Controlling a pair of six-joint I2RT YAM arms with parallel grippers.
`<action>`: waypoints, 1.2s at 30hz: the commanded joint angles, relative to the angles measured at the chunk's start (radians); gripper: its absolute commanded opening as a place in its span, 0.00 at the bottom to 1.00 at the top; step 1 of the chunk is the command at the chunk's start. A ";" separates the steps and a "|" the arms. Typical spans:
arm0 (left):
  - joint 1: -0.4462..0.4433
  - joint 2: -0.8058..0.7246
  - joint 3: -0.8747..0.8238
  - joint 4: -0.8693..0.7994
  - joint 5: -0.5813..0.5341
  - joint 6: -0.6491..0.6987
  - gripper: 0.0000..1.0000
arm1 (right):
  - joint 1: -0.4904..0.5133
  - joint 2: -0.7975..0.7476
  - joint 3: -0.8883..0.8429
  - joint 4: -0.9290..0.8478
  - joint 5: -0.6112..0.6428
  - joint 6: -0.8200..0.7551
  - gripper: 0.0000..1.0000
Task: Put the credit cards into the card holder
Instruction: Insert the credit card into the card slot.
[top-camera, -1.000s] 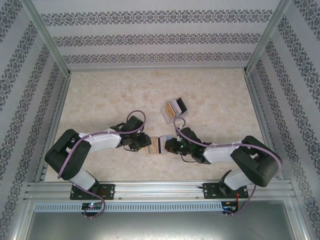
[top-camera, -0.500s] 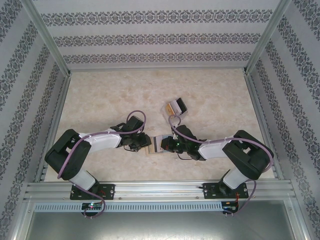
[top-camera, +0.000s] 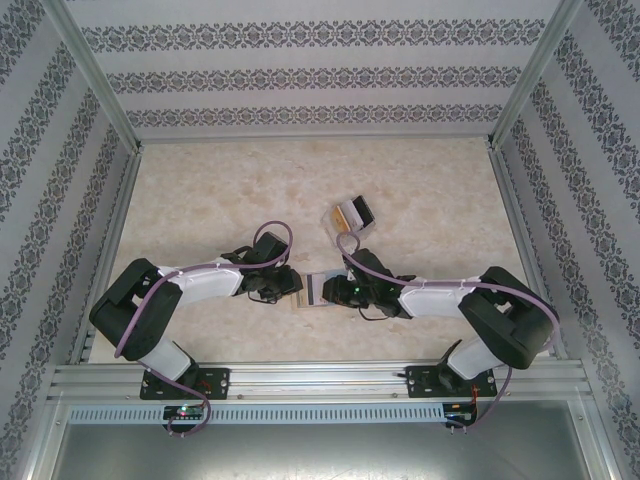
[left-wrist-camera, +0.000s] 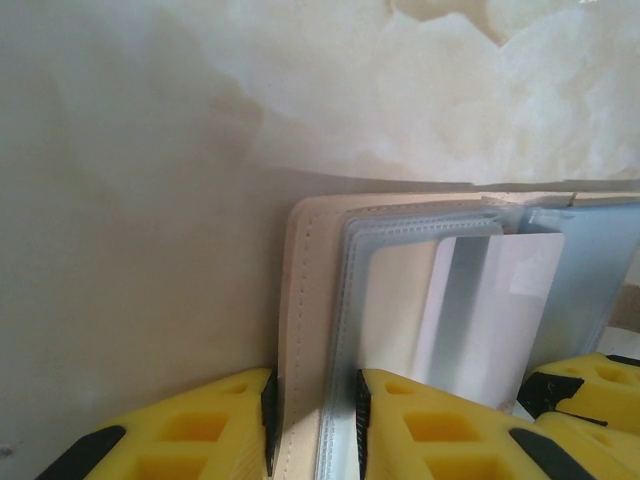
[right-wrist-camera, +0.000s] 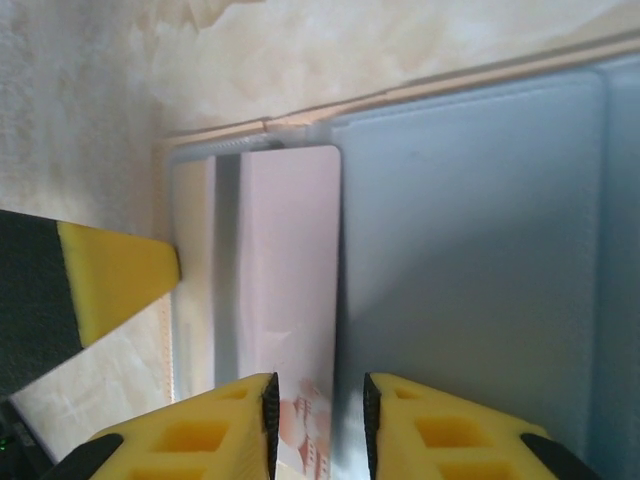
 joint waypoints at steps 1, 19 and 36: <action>-0.023 0.020 -0.008 0.019 -0.013 0.000 0.28 | -0.001 -0.003 0.019 -0.081 0.022 -0.050 0.29; -0.022 -0.003 -0.004 0.032 -0.016 0.010 0.32 | 0.011 0.139 0.149 -0.061 -0.091 -0.106 0.16; -0.022 -0.057 0.000 -0.019 -0.104 0.018 0.38 | 0.003 0.074 0.182 -0.158 -0.047 -0.139 0.22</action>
